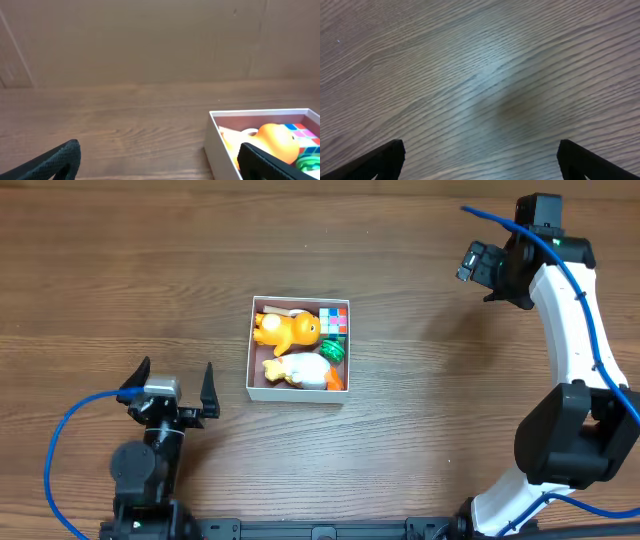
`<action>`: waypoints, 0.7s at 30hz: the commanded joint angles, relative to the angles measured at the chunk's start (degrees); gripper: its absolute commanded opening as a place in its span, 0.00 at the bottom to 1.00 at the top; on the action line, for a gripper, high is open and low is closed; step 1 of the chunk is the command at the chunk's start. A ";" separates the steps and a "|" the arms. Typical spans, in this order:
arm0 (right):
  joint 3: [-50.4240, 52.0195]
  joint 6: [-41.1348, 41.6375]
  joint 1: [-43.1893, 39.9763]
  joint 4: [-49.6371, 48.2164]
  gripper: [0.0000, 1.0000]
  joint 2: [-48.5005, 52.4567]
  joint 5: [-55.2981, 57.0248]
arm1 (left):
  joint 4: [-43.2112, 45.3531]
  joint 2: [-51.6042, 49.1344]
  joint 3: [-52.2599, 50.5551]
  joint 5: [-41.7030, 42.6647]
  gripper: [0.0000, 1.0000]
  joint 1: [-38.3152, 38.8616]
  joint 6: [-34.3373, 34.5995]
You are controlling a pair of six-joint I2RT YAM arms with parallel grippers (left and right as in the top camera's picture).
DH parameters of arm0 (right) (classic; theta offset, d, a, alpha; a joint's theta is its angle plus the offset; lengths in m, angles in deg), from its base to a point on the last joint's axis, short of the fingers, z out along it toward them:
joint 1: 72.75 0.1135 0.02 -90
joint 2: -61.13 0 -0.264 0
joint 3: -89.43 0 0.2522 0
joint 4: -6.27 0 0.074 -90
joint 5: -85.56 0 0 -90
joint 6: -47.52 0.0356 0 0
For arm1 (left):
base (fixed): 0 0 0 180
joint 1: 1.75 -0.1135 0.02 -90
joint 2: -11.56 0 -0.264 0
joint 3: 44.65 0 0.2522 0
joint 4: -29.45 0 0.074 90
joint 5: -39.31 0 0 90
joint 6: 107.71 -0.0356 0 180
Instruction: Pack container
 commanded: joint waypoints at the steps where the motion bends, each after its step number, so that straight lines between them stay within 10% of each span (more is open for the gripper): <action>1: 0.07 0.22 -0.02 -0.35 1.00 -0.87 0.09 | -2.16 5.27 -3.65 0.31 1.00 -0.50 0.57; 6: 0.07 0.22 -0.02 -0.35 1.00 -0.87 0.11 | -14.29 16.55 -3.65 -0.33 1.00 -1.09 0.09; 21: 0.07 0.22 -0.02 -0.35 1.00 -0.87 0.11 | -14.32 16.61 -3.65 -0.83 1.00 -1.07 -0.57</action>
